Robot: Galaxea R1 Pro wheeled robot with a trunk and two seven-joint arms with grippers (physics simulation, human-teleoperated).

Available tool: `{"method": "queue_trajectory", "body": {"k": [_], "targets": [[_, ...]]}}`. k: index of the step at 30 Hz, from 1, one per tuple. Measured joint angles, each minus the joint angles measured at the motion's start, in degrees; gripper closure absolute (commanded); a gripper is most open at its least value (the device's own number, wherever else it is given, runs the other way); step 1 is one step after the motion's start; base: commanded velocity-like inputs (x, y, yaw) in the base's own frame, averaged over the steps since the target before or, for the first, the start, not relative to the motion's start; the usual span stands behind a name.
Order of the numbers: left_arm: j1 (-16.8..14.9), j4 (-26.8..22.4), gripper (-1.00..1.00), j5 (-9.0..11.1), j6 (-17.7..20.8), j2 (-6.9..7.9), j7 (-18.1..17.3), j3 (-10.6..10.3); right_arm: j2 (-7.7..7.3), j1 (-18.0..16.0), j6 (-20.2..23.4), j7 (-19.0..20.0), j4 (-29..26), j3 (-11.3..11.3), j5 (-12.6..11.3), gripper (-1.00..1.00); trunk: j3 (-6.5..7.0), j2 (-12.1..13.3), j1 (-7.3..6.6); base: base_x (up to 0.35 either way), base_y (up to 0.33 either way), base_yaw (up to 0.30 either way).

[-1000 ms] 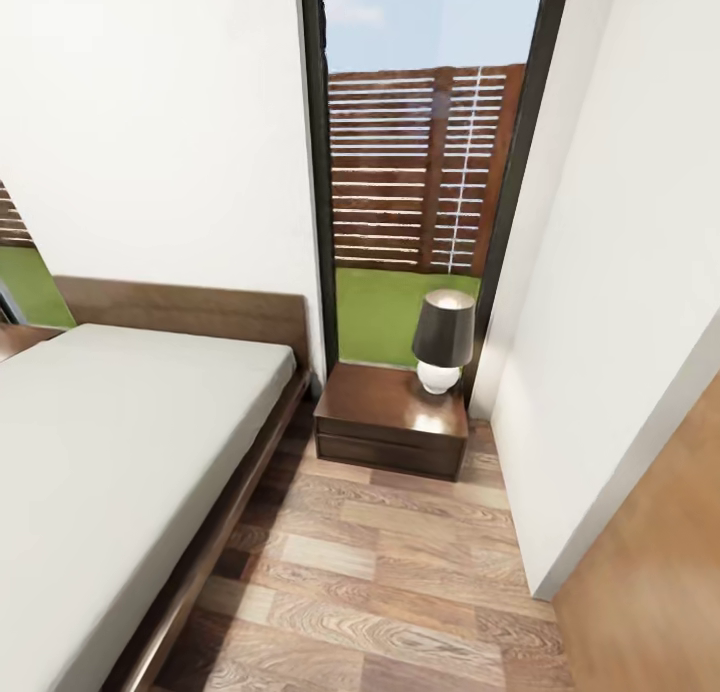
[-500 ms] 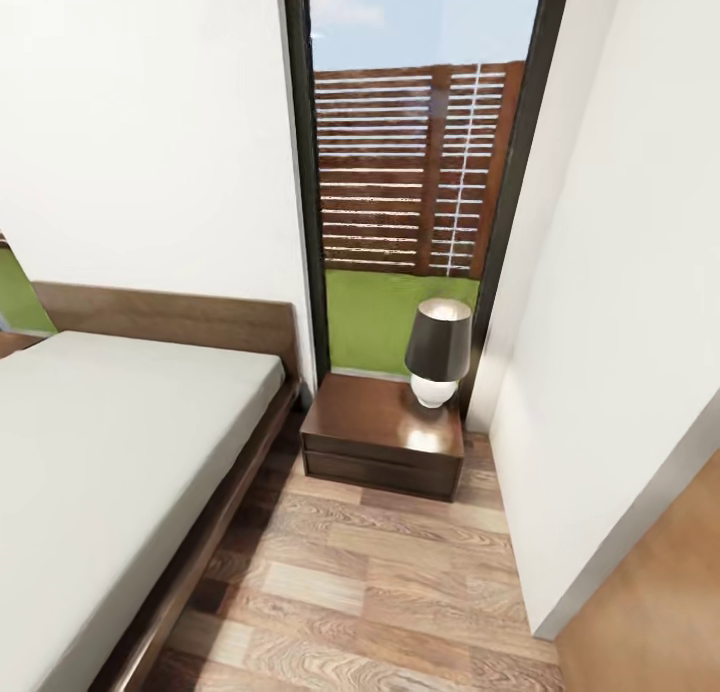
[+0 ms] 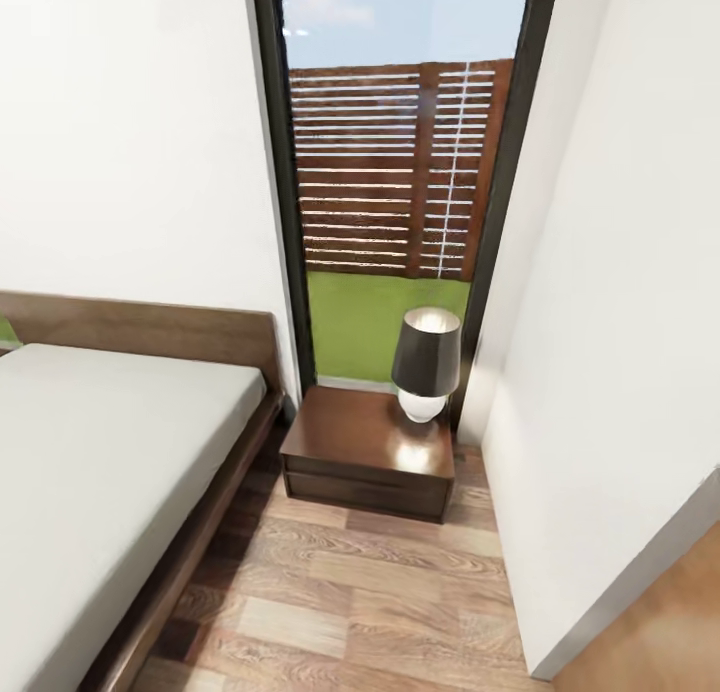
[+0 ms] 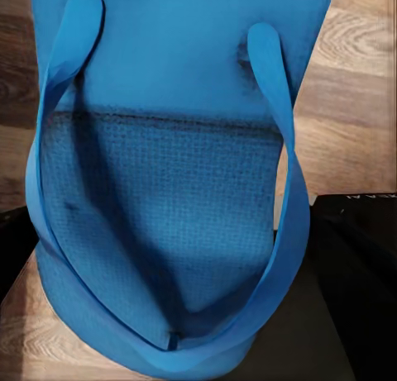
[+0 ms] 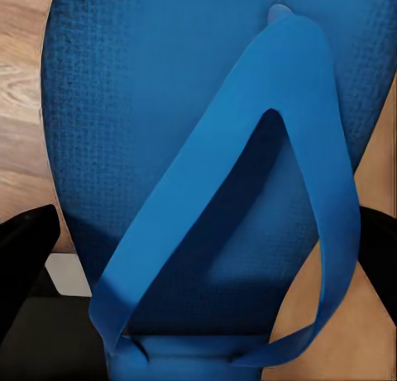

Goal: In the bedroom, move the book from the bed onto either nightstand, and place the two sandals side by side next to the bed.

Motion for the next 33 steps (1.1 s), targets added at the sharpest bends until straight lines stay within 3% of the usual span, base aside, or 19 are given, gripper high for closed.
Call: {"method": "queue_trajectory", "body": {"k": [24,33], "targets": [[0.01,-0.10,1.00,0.00,-0.56,0.01,-0.05,-0.29,0.08,0.02,0.03,0.00,0.00,0.01,-0.01,1.00,-0.12,0.00,0.00,0.329,-0.010,-0.014],[0.01,-0.18,1.00,0.00,-1.05,0.00,-0.06,-0.34,0.48,0.03,0.08,0.02,0.00,0.00,-0.01,1.00,-0.56,0.00,0.03,0.125,0.000,0.102]]}}
